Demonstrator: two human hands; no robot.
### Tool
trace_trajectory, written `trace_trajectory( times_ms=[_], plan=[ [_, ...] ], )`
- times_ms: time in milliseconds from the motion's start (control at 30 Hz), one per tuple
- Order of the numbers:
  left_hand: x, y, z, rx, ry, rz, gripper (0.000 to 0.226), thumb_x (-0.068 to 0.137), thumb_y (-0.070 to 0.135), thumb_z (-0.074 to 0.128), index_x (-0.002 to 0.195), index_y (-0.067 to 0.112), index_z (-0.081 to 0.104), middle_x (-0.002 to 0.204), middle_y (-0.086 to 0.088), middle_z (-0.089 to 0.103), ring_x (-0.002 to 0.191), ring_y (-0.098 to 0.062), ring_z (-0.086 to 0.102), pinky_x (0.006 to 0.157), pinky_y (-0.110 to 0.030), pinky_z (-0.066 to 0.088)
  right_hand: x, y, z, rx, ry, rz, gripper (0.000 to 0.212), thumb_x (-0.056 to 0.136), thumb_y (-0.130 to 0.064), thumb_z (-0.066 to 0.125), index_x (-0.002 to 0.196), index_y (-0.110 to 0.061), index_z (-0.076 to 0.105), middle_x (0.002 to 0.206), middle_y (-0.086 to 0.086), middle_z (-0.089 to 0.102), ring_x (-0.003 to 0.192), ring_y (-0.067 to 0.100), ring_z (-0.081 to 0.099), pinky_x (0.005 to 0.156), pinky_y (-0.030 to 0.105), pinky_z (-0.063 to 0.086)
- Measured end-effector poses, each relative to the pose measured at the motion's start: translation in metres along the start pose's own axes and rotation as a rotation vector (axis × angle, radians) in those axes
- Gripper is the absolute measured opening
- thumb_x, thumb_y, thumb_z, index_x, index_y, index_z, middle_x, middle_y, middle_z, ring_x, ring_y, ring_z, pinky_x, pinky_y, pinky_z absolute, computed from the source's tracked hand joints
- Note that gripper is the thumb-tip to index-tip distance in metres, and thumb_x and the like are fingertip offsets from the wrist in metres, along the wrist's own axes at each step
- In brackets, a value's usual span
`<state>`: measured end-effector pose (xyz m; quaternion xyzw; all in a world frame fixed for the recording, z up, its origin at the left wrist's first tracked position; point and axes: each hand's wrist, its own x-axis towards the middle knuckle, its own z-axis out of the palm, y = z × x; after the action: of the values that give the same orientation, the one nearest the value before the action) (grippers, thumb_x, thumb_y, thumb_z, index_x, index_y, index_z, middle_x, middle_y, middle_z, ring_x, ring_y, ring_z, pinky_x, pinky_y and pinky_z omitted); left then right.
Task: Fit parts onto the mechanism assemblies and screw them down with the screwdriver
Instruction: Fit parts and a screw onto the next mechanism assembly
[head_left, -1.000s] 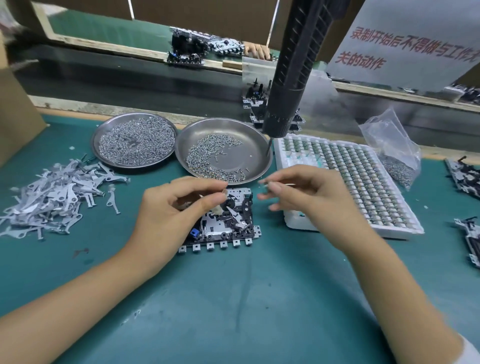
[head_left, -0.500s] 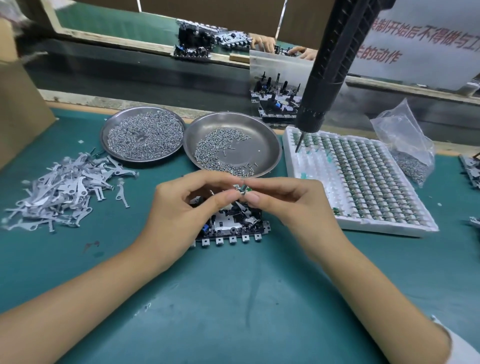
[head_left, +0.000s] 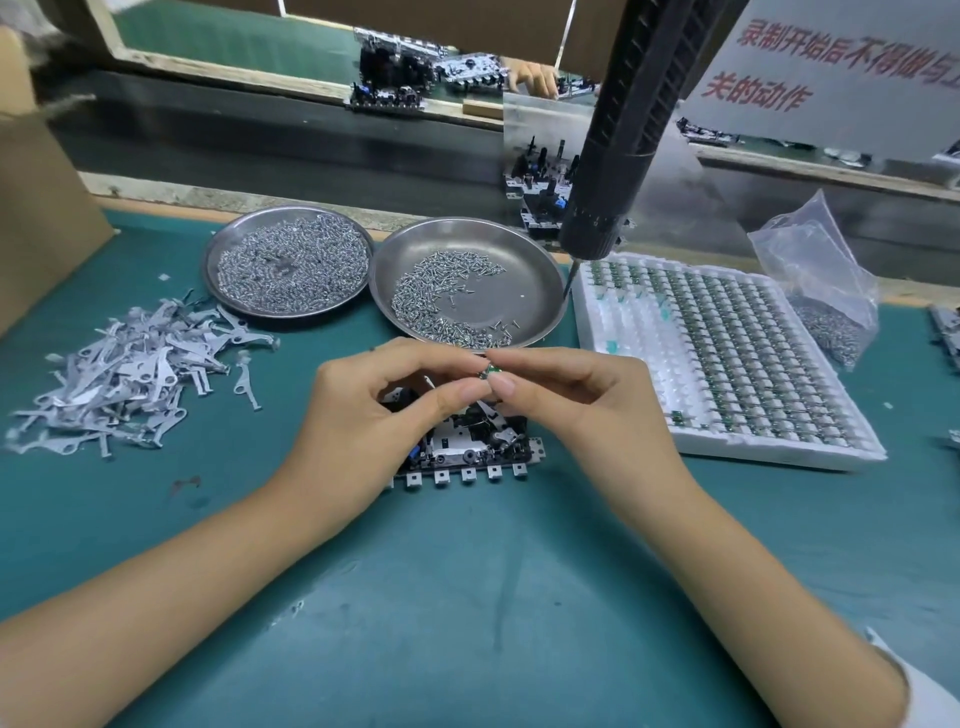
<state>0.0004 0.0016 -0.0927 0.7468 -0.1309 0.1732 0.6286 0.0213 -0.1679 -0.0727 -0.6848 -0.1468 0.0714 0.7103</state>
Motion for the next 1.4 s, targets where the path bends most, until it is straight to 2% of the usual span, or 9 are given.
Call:
trace_trajectory(
  times_ms=[267, 400, 567, 633, 733, 867, 1034, 1267, 1400],
  plan=[
    [0.001, -0.001, -0.002, 0.129, 0.050, 0.064, 0.031, 0.074, 0.026, 0.074, 0.101, 0.036, 0.065, 0.089, 0.011, 0.064, 0.087, -0.008, 0.061, 0.084, -0.027, 0.049, -0.003, 0.001, 0.001, -0.209, -0.026, -0.125, 0.021, 0.084, -0.007, 0.070, 0.097, -0.022, 0.074, 0.096, -0.005, 0.074, 0.088, 0.008, 0.068, 0.075, 0.021, 0.051],
    [0.002, 0.001, -0.004, 0.216, 0.016, 0.116, 0.036, 0.073, 0.023, 0.076, 0.106, 0.031, 0.062, 0.085, 0.014, 0.063, 0.088, 0.002, 0.057, 0.085, -0.014, 0.042, -0.003, 0.004, 0.001, -0.281, -0.039, -0.206, 0.023, 0.082, -0.002, 0.071, 0.094, -0.021, 0.074, 0.092, -0.003, 0.074, 0.082, 0.009, 0.065, 0.069, 0.018, 0.048],
    [0.000, 0.004, -0.011, 0.335, -0.068, 0.140, 0.037, 0.073, 0.029, 0.074, 0.107, 0.031, 0.061, 0.093, 0.015, 0.062, 0.093, -0.008, 0.057, 0.091, -0.030, 0.044, -0.004, 0.009, -0.001, -0.491, -0.042, -0.347, 0.020, 0.079, -0.007, 0.074, 0.097, -0.017, 0.074, 0.091, -0.006, 0.073, 0.088, 0.011, 0.062, 0.081, 0.022, 0.047],
    [-0.001, 0.004, -0.017, 0.331, -0.104, 0.130, 0.039, 0.072, 0.031, 0.074, 0.108, 0.033, 0.061, 0.094, 0.016, 0.062, 0.094, -0.006, 0.057, 0.092, -0.025, 0.043, -0.005, 0.010, -0.001, -0.571, -0.062, -0.391, 0.019, 0.079, -0.010, 0.074, 0.097, -0.016, 0.075, 0.091, -0.007, 0.073, 0.086, 0.015, 0.060, 0.081, 0.022, 0.046],
    [-0.005, 0.003, -0.023, 0.259, -0.087, 0.101, 0.030, 0.076, 0.029, 0.072, 0.105, 0.031, 0.063, 0.093, 0.009, 0.064, 0.088, -0.002, 0.058, 0.087, -0.013, 0.041, -0.006, 0.014, 0.000, -0.679, -0.095, -0.470, 0.016, 0.077, -0.011, 0.074, 0.093, -0.012, 0.077, 0.091, -0.003, 0.073, 0.078, 0.019, 0.057, 0.076, 0.023, 0.046],
    [-0.009, 0.001, -0.024, 0.226, -0.002, 0.054, 0.014, 0.087, 0.028, 0.058, 0.099, 0.030, 0.065, 0.092, 0.010, 0.067, 0.090, 0.002, 0.059, 0.086, -0.013, 0.041, -0.007, 0.017, 0.004, -0.750, -0.108, -0.575, 0.014, 0.073, -0.012, 0.075, 0.087, -0.009, 0.077, 0.087, 0.000, 0.074, 0.073, 0.022, 0.055, 0.071, 0.034, 0.050],
    [-0.009, 0.002, -0.024, 0.250, 0.017, 0.046, 0.014, 0.091, 0.024, 0.054, 0.099, 0.025, 0.066, 0.090, 0.007, 0.068, 0.087, -0.006, 0.060, 0.084, -0.019, 0.044, -0.007, 0.022, 0.005, -0.774, -0.121, -0.608, 0.010, 0.073, -0.012, 0.077, 0.084, -0.011, 0.078, 0.088, -0.002, 0.074, 0.072, 0.022, 0.055, 0.070, 0.045, 0.050],
    [-0.009, 0.005, -0.024, 0.282, 0.022, 0.032, 0.014, 0.091, 0.027, 0.055, 0.096, 0.023, 0.068, 0.089, 0.007, 0.068, 0.087, -0.005, 0.060, 0.084, -0.017, 0.043, -0.006, 0.025, 0.007, -0.929, -0.177, -0.710, 0.009, 0.077, -0.013, 0.075, 0.085, -0.013, 0.078, 0.092, -0.002, 0.073, 0.074, 0.029, 0.059, 0.070, 0.044, 0.048],
    [-0.011, 0.007, -0.023, 0.373, -0.052, 0.091, 0.014, 0.086, 0.030, 0.060, 0.094, 0.023, 0.068, 0.087, 0.008, 0.065, 0.084, -0.012, 0.058, 0.084, -0.034, 0.044, -0.006, 0.024, 0.005, -0.976, -0.205, -0.717, 0.012, 0.077, -0.012, 0.073, 0.087, -0.014, 0.078, 0.096, -0.002, 0.073, 0.076, 0.028, 0.057, 0.071, 0.042, 0.047]
  ],
)
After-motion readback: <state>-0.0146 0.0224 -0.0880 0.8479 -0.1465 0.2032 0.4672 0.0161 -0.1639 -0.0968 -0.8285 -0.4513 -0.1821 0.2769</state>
